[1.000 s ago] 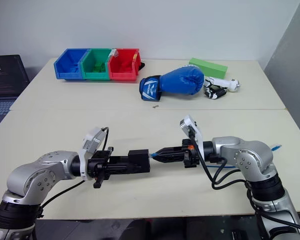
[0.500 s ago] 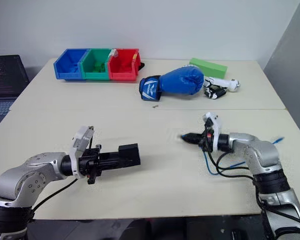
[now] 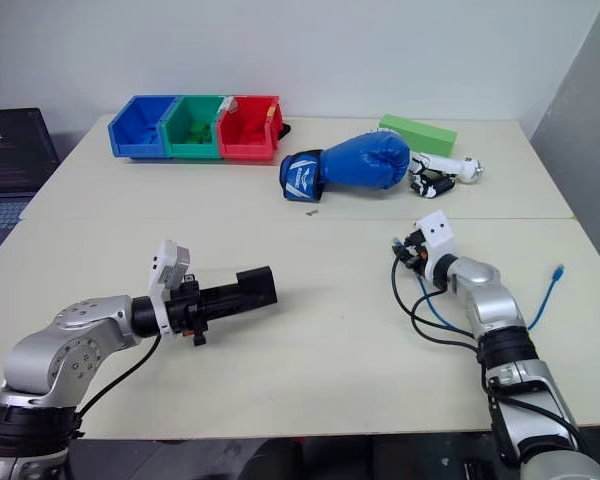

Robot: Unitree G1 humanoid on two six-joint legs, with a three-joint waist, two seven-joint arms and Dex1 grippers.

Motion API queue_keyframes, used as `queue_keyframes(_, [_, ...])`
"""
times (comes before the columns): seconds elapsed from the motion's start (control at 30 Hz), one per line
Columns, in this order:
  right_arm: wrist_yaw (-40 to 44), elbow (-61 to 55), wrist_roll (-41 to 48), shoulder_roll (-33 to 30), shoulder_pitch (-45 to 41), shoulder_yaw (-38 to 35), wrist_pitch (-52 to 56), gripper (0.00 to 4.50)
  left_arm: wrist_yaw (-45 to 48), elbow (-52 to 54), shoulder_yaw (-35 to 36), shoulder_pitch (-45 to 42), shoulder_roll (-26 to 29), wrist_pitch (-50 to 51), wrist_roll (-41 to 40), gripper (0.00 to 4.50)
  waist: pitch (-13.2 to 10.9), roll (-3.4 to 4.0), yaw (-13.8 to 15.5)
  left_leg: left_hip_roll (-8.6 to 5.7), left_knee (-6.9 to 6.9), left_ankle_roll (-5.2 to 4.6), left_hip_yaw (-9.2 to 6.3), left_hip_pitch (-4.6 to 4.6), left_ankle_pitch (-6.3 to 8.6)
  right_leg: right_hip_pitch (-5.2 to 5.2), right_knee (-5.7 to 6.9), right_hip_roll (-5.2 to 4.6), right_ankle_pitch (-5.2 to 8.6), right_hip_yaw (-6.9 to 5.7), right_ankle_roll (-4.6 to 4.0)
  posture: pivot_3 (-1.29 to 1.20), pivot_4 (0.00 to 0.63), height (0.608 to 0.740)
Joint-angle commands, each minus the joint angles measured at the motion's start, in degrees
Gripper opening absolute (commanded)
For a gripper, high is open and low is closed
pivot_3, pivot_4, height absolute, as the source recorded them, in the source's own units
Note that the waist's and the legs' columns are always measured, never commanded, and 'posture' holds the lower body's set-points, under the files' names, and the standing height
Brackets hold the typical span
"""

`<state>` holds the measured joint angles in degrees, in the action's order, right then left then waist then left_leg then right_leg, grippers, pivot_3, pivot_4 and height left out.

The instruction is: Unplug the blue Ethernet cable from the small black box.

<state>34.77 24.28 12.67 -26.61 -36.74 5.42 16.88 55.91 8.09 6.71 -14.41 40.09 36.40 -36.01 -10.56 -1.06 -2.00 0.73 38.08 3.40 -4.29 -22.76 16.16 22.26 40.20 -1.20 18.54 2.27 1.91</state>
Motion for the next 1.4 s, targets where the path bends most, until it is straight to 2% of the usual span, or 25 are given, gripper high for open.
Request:
queue_keyframes(0.03, [8.0, -11.9, 3.8, -4.2, 1.9, -1.9, 3.5, 3.04, -7.0, -3.5, 2.0, -2.4, -2.8, -7.2, 5.6, 0.78, 0.0, 0.02, 0.2, 0.01, 0.0, 0.0, -0.01, 0.0, 0.0, 0.0, 0.0, 0.0, 0.0, 0.0, 0.0, 0.0, 0.15, 0.74])
queue_keyframes(0.07, [11.8, -17.2, 6.8, -5.6, 2.9, -1.7, 6.2, 3.21, -10.5, -5.9, 2.5, -3.4, -4.1, -10.2, 8.3, 0.78, 0.0, 0.01, 0.2, 0.01, 0.01, 0.0, -0.02, -0.01, 0.0, 0.0, 0.0, 0.0, 0.0, -0.02, 0.0, 0.0, 0.15, 0.74])
queue_keyframes(0.13, [16.1, -24.5, 10.9, -7.5, 4.3, -1.5, 10.4, 3.89, -15.8, -9.7, 2.4, -4.7, -5.3, -15.2, 13.5, 0.78, 0.0, 0.01, 0.3, 0.0, 0.01, -0.01, -0.05, -0.02, 0.0, -0.01, -0.02, -0.01, 0.0, -0.03, 0.0, 0.0, 0.15, 0.74])
queue_keyframes(0.17, [17.3, -27.9, 12.0, -8.3, 4.5, -1.1, 12.1, 4.03, -18.5, -12.0, 2.8, -5.4, -6.3, -17.6, 15.3, 0.78, 0.0, 0.01, 0.2, 0.02, 0.02, -0.01, -0.08, -0.02, 0.01, -0.03, -0.02, -0.01, 0.0, -0.04, 0.0, 0.0, 0.15, 0.74])
queue_keyframes(0.3, [19.4, -36.5, 13.9, -9.9, 4.2, 0.6, 16.5, 4.03, -24.7, -19.7, 3.6, -6.9, -8.8, -25.6, 20.3, 0.78, 0.0, -0.02, 0.0, 0.01, 0.03, -0.01, -0.07, 0.01, 0.01, -0.03, -0.01, -0.01, -0.01, -0.03, 0.0, 0.0, 0.15, 0.74])
queue_keyframes(0.47, [20.0, -40.0, 15.0, -9.4, 2.7, 2.1, 19.8, 4.03, -34.1, -32.8, 6.0, -9.0, -12.2, -36.4, 24.6, 0.78, 0.0, -0.03, 0.2, -0.01, 0.07, -0.01, -0.11, -0.02, 0.0, -0.02, 0.0, -0.05, -0.01, -0.09, 0.01, 0.0, 0.15, 0.74])
queue_keyframes(0.67, [21.8, -41.9, 15.0, -9.6, 2.5, 3.6, 20.9, 4.03, -35.2, -40.0, 6.3, -8.9, -14.3, -39.8, 24.8, 0.78, 0.0, -0.05, 0.3, -0.07, 0.12, -0.01, -0.1, -0.04, 0.0, -0.04, 0.0, -0.08, -0.03, -0.1, 0.04, 0.0, 0.15, 0.74])
queue_keyframes(0.73, [21.9, -42.5, 15.1, -9.6, 2.7, 3.5, 21.1, 4.11, -34.6, -40.6, 6.6, -8.1, -14.6, -39.7, 24.1, 1.48, 0.0, -0.04, 0.3, -0.06, 0.12, -0.01, -0.1, -0.02, 0.0, -0.04, 0.03, -0.08, -0.03, -0.1, 0.04, 0.0, 0.15, 0.74])
queue_keyframes(0.77, [21.9, -42.7, 15.1, -9.6, 2.7, 3.5, 21.2, 4.11, -33.9, -40.6, 6.6, -7.8, -14.6, -39.6, 23.7, 1.56, 0.0, -0.04, 0.3, -0.06, 0.12, -0.01, -0.1, 0.0, 0.0, -0.05, 0.05, -0.08, -0.03, -0.1, 0.04, 0.0, 0.15, 0.74])
queue_keyframes(0.93, [22.0, -43.3, 15.0, -9.6, 2.7, 3.4, 21.2, 4.11, -32.0, -38.5, 7.8, -5.4, -14.7, -39.0, 22.1, 2.54, 0.1, -0.03, 0.1, -0.05, 0.1, -0.01, -0.06, 0.06, 0.0, -0.05, 0.1, -0.07, -0.03, -0.06, 0.04, 0.0, 0.15, 0.74])
queue_keyframes(0.97, [22.0, -43.3, 14.9, -9.6, 2.7, 3.5, 21.1, 4.11, -31.8, -37.9, 8.0, -4.9, -14.7, -38.8, 22.0, 2.61, 0.1, -0.03, 0.0, -0.05, 0.1, -0.01, -0.05, 0.07, 0.0, -0.05, 0.1, -0.07, -0.03, -0.05, 0.04, 0.0, 0.15, 0.74])
queue_keyframes(1.0, [22.0, -43.4, 14.9, -9.7, 2.7, 3.4, 21.2, 4.11, -31.6, -36.7, 8.1, -4.1, -14.5, -38.2, 21.7, 2.94, 0.1, -0.03, 0.0, -0.05, 0.1, -0.01, -0.05, 0.07, 0.0, -0.05, 0.1, -0.07, -0.03, -0.04, 0.04, 0.0, 0.15, 0.74])
queue_keyframes(1.03, [22.0, -43.5, 14.9, -9.7, 2.8, 3.4, 21.2, 4.11, -31.4, -35.4, 8.2, -3.2, -14.3, -37.7, 21.5, 3.04, 0.1, -0.03, 0.0, -0.05, 0.1, -0.01, -0.05, 0.08, 0.0, -0.05, 0.1, -0.07, -0.03, -0.04, 0.04, 0.0, 0.15, 0.74])
queue_keyframes(1.1, [21.8, -43.6, 14.9, -9.7, 3.0, 3.3, 21.2, 4.11, -31.0, -30.9, 8.3, -0.7, -13.5, -35.9, 21.1, 3.52, 0.1, -0.03, -0.1, -0.04, 0.09, -0.01, -0.02, 0.08, 0.0, -0.04, 0.1, -0.07, -0.03, -0.01, 0.04, 0.0, 0.15, 0.74])
queue_keyframes(1.17, [21.4, -43.7, 14.9, -10.0, 4.1, 2.5, 21.2, 4.11, -29.5, -22.9, 8.9, 3.1, -11.1, -31.0, 19.9, 3.88, 0.1, -0.03, -0.2, -0.02, 0.07, -0.01, -0.02, 0.09, 0.0, -0.04, 0.1, -0.08, -0.03, 0.01, 0.04, 0.0, 0.15, 0.74])
queue_keyframes(1.27, [21.3, -43.9, 15.1, -10.7, 6.1, 1.3, 20.9, 4.11, -29.0, -15.1, 8.8, 6.8, -6.6, -26.7, 21.6, 3.88, 0.1, -0.03, -0.3, 0.05, 0.03, -0.01, -0.07, 0.08, 0.0, -0.03, 0.08, -0.12, -0.03, 0.01, 0.04, 0.0, 0.15, 0.74])
queue_keyframes(1.4, [21.7, -44.3, 15.3, -12.8, 9.1, -0.9, 20.8, 4.11, -25.1, -10.5, 10.8, 8.9, 0.0, -23.4, 21.0, 3.88, 0.1, -0.04, 0.2, 0.05, 0.03, -0.01, -0.15, 0.07, 0.0, -0.04, 0.11, -0.1, -0.02, -0.02, 0.03, 0.0, 0.15, 0.74])
